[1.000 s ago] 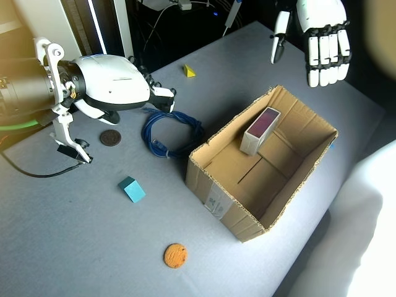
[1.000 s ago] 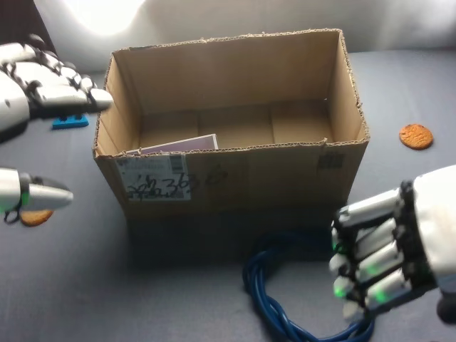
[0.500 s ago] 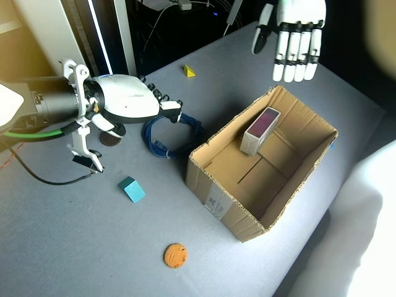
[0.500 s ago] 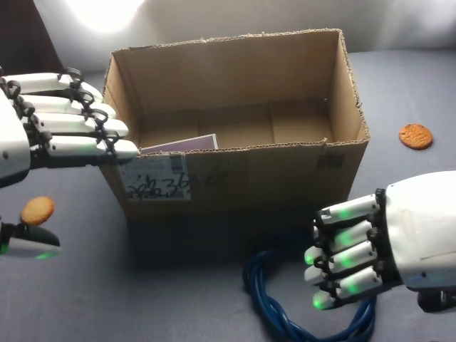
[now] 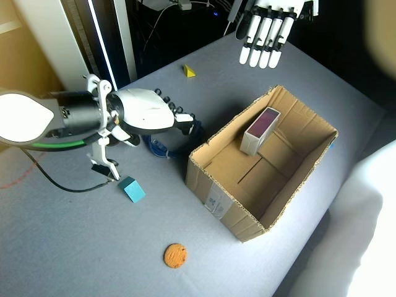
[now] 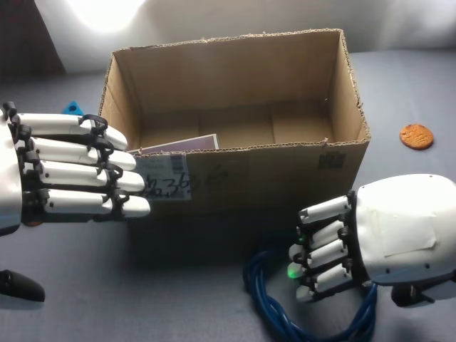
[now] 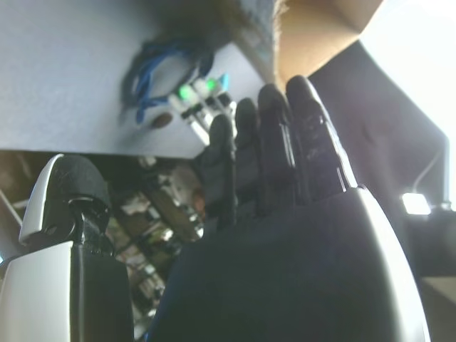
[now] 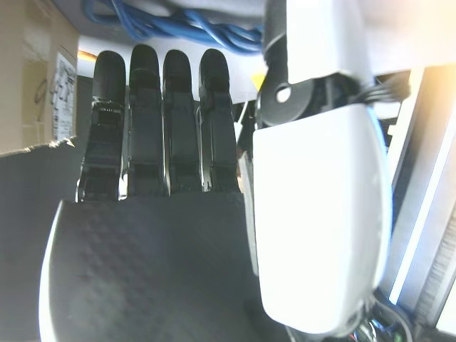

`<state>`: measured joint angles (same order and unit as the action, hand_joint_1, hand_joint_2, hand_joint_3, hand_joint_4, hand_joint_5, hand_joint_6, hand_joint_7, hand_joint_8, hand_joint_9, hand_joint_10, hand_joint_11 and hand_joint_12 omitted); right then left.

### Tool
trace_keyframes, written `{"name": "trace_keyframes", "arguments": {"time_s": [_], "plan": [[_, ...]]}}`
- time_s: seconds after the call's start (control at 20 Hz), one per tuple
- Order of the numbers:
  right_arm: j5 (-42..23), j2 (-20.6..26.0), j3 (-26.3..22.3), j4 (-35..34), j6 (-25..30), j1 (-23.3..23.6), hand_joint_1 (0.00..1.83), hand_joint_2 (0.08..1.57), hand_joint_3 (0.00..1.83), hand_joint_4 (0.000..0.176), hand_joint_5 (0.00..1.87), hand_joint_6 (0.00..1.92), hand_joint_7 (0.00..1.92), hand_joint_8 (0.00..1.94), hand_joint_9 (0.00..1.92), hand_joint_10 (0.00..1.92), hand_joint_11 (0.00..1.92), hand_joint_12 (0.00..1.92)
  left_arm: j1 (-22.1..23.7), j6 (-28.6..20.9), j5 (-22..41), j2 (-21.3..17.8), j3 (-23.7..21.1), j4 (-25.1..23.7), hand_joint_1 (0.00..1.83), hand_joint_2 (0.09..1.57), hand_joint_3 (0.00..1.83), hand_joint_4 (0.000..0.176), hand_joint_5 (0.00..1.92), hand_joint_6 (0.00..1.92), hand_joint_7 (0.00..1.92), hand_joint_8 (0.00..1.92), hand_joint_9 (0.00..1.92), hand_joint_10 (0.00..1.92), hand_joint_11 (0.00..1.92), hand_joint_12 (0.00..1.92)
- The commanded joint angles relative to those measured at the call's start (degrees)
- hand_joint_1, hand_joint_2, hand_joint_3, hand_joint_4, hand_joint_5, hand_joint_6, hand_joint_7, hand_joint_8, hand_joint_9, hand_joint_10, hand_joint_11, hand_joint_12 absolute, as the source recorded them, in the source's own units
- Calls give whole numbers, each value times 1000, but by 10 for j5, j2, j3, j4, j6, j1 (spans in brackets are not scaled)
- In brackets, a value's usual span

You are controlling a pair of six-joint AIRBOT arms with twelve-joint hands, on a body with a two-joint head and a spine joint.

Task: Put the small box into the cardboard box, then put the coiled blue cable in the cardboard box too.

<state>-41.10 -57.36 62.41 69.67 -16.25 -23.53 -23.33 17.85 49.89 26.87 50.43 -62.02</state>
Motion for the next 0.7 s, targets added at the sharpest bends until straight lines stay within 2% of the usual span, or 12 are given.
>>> {"name": "trace_keyframes", "arguments": {"time_s": [0.0, 0.05, 0.3, 0.35, 0.65], "plan": [[-36, 3, 2, -33, -1, 1, 1339, 835, 0, 0, 587, 4, 448, 2, 463, 3, 65, 1128, 2, 3, 44, -9, 0, 39, 511, 1172, 1, 0, 265, 3, 257, 4, 235, 3, 0, 479], [-34, 0, 5, -33, -1, 1, 1340, 820, 0, 0, 613, 6, 498, 6, 530, 18, 109, 1112, -1, 3, 45, -9, 1, 47, 503, 1177, 2, 0, 262, 1, 264, 3, 247, 5, 0, 505], [-33, -8, 7, -37, -9, -3, 1363, 831, 2, 0, 666, 9, 573, 8, 605, 20, 152, 1079, -30, -31, 41, -10, 0, 55, 493, 1203, 5, 0, 233, 1, 242, 0, 226, 1, 0, 441], [-32, -10, 8, -37, -9, -3, 1379, 824, 0, 0, 696, 7, 612, 6, 640, 17, 195, 1063, -40, -32, 41, -10, -1, 61, 525, 1191, 0, 0, 256, 3, 259, 3, 246, 4, 0, 484], [-29, -20, 20, -43, -8, -15, 1375, 841, 5, 0, 672, 10, 597, 4, 621, 3, 174, 1038, -45, -31, 36, -9, -3, 72, 506, 1201, 2, 0, 261, 3, 272, 4, 261, 4, 0, 522]]}}
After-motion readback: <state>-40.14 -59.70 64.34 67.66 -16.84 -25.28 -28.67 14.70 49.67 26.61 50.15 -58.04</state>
